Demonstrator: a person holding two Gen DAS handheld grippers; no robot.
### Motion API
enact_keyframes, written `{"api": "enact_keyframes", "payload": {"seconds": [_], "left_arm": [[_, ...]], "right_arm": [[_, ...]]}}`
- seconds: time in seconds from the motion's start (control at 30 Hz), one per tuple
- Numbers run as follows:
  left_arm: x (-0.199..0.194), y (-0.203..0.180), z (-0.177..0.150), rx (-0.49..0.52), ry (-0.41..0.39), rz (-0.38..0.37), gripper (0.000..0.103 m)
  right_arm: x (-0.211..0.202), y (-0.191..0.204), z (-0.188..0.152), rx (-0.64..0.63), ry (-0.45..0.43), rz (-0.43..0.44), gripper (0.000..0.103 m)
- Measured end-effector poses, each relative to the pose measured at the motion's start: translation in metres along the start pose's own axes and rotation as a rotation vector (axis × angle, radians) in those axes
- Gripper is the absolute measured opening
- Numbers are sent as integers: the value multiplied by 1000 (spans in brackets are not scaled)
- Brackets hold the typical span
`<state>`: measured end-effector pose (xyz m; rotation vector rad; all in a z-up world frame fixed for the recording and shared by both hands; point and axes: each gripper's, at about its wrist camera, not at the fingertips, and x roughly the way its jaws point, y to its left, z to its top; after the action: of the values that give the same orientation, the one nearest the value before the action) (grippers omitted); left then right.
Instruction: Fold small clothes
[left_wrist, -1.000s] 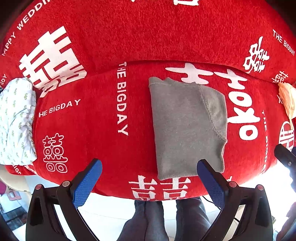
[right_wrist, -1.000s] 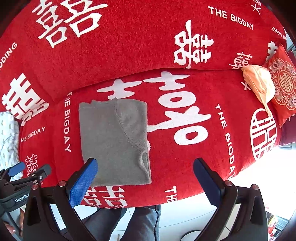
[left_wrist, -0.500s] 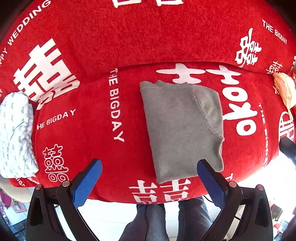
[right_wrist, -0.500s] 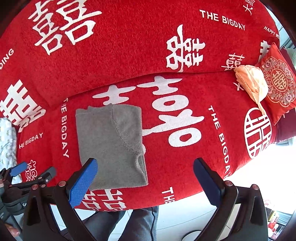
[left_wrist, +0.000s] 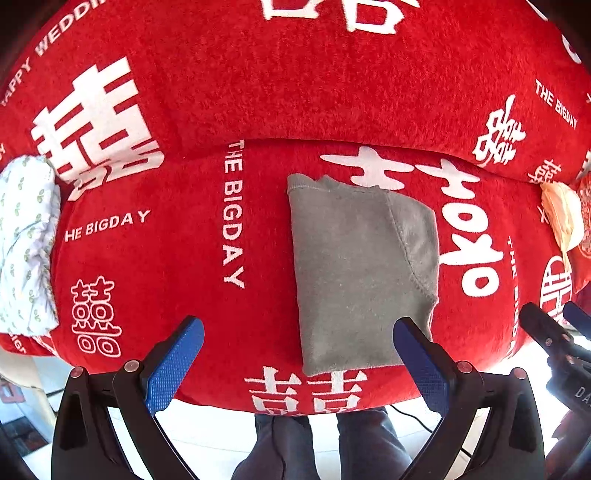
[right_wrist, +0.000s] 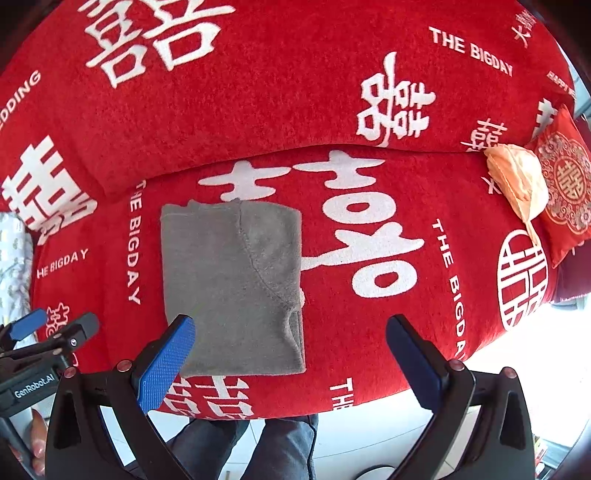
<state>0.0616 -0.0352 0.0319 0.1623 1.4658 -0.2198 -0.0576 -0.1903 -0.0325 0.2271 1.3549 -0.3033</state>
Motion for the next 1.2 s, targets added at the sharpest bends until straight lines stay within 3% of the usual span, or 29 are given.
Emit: {"api": "enact_keyframes", "payload": {"seconds": [0.37, 0.77, 1.2], "left_arm": [[9, 19, -12, -46, 31, 0, 103], [5, 12, -9, 22, -11, 60, 103], [2, 14, -10, 2, -13, 43, 103]], "right_arm": [[5, 9, 2, -39, 21, -9, 103], [4, 10, 5, -39, 21, -13, 103], [3, 11, 6, -44, 20, -12, 103]]}}
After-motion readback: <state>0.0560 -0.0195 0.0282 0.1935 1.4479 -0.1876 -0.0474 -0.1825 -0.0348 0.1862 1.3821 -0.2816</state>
